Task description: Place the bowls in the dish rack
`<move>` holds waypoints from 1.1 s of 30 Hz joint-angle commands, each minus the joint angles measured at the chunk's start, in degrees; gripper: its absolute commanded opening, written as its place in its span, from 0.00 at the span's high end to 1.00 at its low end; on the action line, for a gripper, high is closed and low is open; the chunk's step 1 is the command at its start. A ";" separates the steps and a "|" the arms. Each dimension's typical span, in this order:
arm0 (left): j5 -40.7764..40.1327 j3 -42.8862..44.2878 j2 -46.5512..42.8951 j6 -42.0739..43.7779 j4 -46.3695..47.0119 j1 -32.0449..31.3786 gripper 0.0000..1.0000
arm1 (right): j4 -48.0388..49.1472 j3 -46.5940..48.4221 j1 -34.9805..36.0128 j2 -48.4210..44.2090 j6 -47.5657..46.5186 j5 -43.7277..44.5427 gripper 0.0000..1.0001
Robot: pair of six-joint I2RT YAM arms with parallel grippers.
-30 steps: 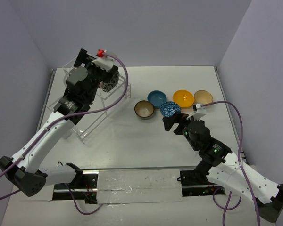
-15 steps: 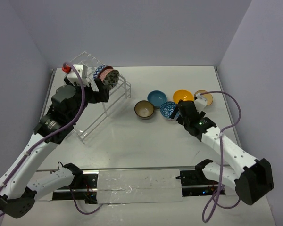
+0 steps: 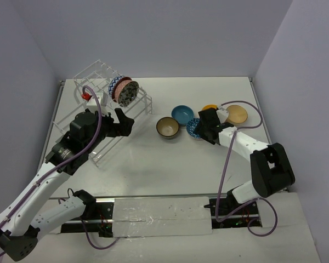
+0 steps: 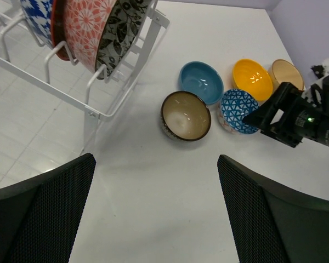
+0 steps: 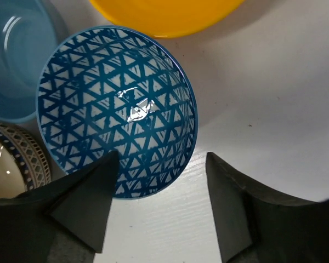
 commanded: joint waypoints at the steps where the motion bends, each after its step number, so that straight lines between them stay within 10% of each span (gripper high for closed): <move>1: 3.84 -0.78 -0.63 -2.65 3.50 -0.32 0.01 | 2.94 1.61 -0.78 1.82 1.86 0.08 0.30; 25: 2.62 2.73 14.13 -11.00 11.68 -10.51 0.01 | 7.51 -5.07 -3.59 -0.53 1.43 2.63 1.00; 33: -3.79 8.60 21.78 -12.58 12.03 -15.97 0.01 | 5.14 -8.94 -0.96 -21.17 -3.49 6.93 1.00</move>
